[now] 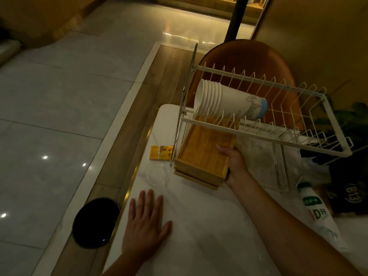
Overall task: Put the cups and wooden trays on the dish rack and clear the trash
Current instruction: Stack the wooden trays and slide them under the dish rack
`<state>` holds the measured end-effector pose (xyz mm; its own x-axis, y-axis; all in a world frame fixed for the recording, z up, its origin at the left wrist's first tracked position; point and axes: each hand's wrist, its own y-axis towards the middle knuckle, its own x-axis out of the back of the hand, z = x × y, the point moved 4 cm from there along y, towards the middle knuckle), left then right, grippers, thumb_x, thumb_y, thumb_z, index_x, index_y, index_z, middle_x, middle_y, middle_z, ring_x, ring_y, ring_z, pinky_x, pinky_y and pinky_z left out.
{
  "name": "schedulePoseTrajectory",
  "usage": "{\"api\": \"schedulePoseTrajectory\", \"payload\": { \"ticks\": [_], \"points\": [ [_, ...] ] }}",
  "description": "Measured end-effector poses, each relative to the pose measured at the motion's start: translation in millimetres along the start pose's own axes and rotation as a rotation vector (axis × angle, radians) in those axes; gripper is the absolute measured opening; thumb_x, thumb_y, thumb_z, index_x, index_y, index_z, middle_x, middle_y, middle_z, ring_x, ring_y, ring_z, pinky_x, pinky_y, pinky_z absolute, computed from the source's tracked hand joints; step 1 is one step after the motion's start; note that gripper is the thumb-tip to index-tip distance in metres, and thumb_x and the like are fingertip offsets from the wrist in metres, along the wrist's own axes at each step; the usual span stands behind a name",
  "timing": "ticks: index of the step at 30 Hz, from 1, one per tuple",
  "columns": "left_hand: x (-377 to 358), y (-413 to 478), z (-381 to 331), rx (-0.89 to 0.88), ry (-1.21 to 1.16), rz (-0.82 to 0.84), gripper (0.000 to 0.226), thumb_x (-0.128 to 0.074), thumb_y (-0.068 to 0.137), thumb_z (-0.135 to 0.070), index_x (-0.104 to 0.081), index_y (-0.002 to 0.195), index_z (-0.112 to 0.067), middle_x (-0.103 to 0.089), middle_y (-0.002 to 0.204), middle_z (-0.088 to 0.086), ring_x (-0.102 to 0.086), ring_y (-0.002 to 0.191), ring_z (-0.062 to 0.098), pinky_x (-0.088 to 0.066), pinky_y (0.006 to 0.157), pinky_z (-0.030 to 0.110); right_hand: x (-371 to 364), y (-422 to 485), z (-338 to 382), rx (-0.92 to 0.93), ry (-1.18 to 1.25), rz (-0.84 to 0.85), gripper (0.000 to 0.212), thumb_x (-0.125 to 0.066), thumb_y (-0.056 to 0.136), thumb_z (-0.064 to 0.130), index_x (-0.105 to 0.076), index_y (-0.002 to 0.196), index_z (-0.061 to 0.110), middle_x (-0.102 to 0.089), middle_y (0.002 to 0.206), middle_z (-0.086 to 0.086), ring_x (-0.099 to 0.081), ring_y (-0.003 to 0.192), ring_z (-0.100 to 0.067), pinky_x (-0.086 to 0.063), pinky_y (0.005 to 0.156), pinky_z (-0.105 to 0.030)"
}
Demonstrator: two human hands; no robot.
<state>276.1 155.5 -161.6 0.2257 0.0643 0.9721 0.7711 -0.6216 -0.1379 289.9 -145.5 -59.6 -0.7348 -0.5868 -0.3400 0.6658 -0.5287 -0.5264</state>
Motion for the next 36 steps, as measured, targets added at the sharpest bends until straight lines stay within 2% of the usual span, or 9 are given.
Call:
{"api": "schedulePoseTrajectory", "payload": {
  "ticks": [6, 9, 19, 24, 27, 36],
  "points": [
    [2, 0, 1, -0.003, 0.005, -0.01, 0.082, -0.029, 0.091, -0.073, -0.026, 0.156, -0.022, -0.015, 0.165, 0.012, -0.004, 0.153, 0.03, -0.009, 0.12, 0.053, 2, 0, 2, -0.039, -0.042, 0.032, 0.05, -0.073, 0.077, 0.017, -0.062, 0.125, 0.015, -0.068, 0.12, -0.017, -0.065, 0.108, -0.039, -0.05, 0.092, -0.063],
    [2, 0, 0, 0.0, 0.005, -0.009, 0.083, -0.028, 0.091, -0.074, -0.025, 0.156, -0.023, -0.015, 0.165, 0.012, -0.003, 0.153, 0.029, -0.009, 0.119, 0.052, 3, 1, 6, -0.05, -0.063, 0.037, 0.048, -0.074, 0.076, 0.018, -0.064, 0.123, 0.015, -0.07, 0.118, -0.016, -0.067, 0.105, -0.038, -0.053, 0.088, -0.061],
    [4, 0, -1, 0.002, 0.016, -0.002, 0.084, -0.034, 0.09, -0.074, -0.027, 0.155, -0.022, -0.018, 0.164, 0.013, -0.006, 0.153, 0.03, -0.011, 0.118, 0.052, 12, 6, 6, 0.016, -0.048, 0.057, 0.051, -0.073, 0.076, 0.014, -0.062, 0.125, 0.015, -0.068, 0.12, -0.017, -0.065, 0.108, -0.041, -0.05, 0.088, -0.067],
    [4, -1, -2, -0.009, 0.008, -0.001, 0.082, -0.032, 0.091, -0.072, -0.027, 0.156, -0.022, -0.017, 0.165, 0.012, -0.006, 0.153, 0.031, -0.011, 0.118, 0.052, 8, 15, 16, -0.01, -0.024, 0.041, 0.049, -0.07, 0.076, 0.012, -0.062, 0.124, 0.011, -0.068, 0.119, -0.018, -0.067, 0.106, -0.039, -0.056, 0.08, -0.056],
    [3, 0, -1, -0.005, 0.005, 0.006, 0.082, -0.03, 0.092, -0.073, -0.026, 0.156, -0.022, -0.017, 0.165, 0.012, -0.006, 0.153, 0.031, -0.01, 0.119, 0.053, 4, 16, 17, -0.048, -0.043, 0.078, 0.059, -0.071, 0.071, 0.016, -0.059, 0.129, 0.008, -0.065, 0.125, -0.02, -0.066, 0.108, -0.038, -0.057, 0.076, -0.048],
    [4, -1, -1, 0.007, -0.007, 0.029, 0.082, -0.03, 0.092, -0.073, -0.023, 0.156, -0.023, -0.014, 0.165, 0.011, -0.003, 0.154, 0.031, -0.009, 0.12, 0.053, -3, 15, 21, -0.079, -0.071, 0.115, 0.057, -0.074, 0.07, 0.016, -0.062, 0.125, 0.009, -0.068, 0.121, -0.018, -0.068, 0.105, -0.035, -0.058, 0.074, -0.047]
  ]
}}
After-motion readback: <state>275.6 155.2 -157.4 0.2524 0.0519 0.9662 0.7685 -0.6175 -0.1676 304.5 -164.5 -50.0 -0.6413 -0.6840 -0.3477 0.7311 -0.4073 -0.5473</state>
